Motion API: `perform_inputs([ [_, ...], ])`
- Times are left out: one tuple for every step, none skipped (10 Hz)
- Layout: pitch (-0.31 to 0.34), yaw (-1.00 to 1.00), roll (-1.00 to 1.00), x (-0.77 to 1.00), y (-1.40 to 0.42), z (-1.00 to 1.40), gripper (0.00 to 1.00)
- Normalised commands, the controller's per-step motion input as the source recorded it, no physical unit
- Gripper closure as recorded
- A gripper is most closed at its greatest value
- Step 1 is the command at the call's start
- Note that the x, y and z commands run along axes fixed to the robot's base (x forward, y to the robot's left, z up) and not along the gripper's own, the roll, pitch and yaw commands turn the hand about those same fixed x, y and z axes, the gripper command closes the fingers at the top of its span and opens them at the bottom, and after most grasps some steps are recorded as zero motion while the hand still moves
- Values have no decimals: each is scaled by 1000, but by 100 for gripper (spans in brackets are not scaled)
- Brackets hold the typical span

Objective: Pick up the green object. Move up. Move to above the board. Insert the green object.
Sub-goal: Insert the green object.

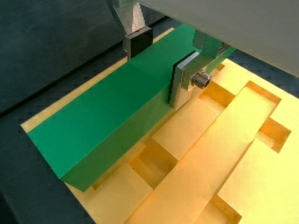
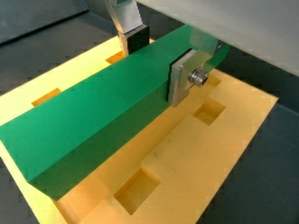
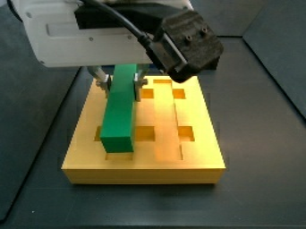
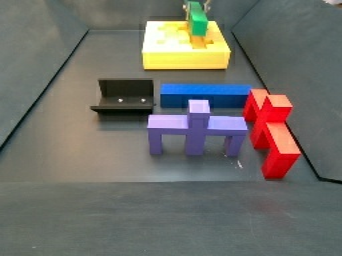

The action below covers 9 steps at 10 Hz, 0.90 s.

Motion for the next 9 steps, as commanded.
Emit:
perform_inputs([
  [-91,0,-126,0,131,-503,100],
  [-109,-26,-173,-106,180,-451,100],
  [-123,-37,-227,-126,86,-420,100],
  [-103,-23,-171,-77,40,-391,100],
  [-97,0,-101,-31,0,-389,100],
  [-76,49,-67,0,-137,-411,100],
  [-64,0,-57,0,-106,-431,100],
  [0,0,-50,0,0,0,100],
  [0,0,0,0,0,0,100],
])
